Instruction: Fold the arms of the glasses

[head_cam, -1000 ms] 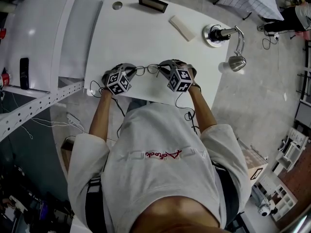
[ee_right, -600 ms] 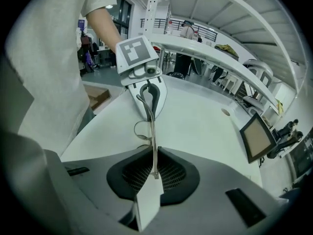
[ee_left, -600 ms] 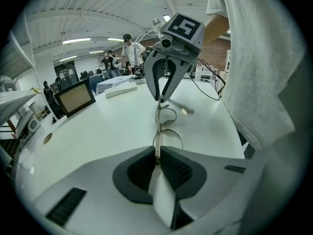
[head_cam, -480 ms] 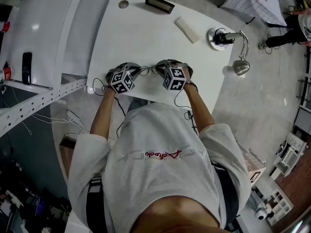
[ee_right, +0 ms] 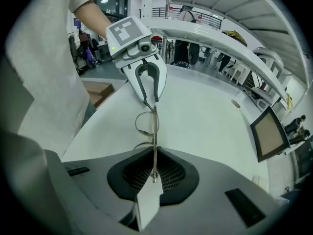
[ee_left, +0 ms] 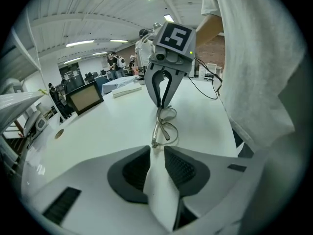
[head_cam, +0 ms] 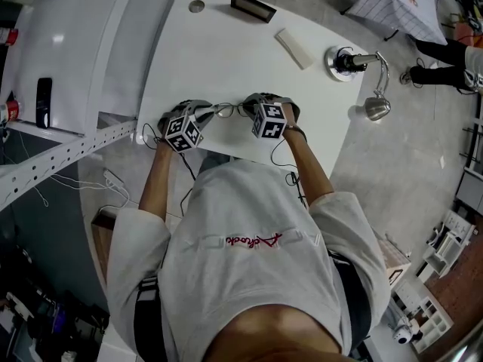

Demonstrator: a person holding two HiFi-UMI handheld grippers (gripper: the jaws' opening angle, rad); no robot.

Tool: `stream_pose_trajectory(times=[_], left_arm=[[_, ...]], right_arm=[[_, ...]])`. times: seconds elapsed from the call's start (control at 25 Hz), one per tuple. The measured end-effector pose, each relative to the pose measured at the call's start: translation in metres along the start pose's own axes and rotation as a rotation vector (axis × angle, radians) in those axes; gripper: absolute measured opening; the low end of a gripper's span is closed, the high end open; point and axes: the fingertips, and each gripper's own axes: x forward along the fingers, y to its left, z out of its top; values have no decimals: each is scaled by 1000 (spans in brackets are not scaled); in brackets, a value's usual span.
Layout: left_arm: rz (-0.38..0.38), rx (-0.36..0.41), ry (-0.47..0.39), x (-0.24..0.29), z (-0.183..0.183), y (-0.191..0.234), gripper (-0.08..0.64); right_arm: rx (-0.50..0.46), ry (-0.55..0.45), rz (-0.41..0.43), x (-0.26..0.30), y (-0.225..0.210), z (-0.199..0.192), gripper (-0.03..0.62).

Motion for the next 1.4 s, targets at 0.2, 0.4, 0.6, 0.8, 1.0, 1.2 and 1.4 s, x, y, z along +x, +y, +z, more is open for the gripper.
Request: stream_pose_trajectory(times=[0.2, 0.4, 0.6, 0.8, 1.0, 1.2, 1.4], left_arm=[[55, -109, -28, -16, -13, 1, 118], [110, -174, -93, -25, -2, 7, 118], [129, -170, -124, -27, 10, 13, 118], [145, -168, -150, -29, 20, 17, 118], [165, -164, -173, -33, 29, 21, 118], [190, -159, -204, -40, 40, 29, 110], [192, -119, -209, -42, 48, 26, 38]], right_arm=[[-3, 15, 2, 3, -1, 0, 38], [8, 4, -31, 2, -5, 2, 87], [34, -10, -48, -2, -10, 3, 132], [54, -38, -60, -13, -11, 11, 149], [76, -54, -116, -24, -11, 12, 138], [68, -54, -191, -34, -18, 11, 73], [75, -61, -211, -43, -13, 17, 8]])
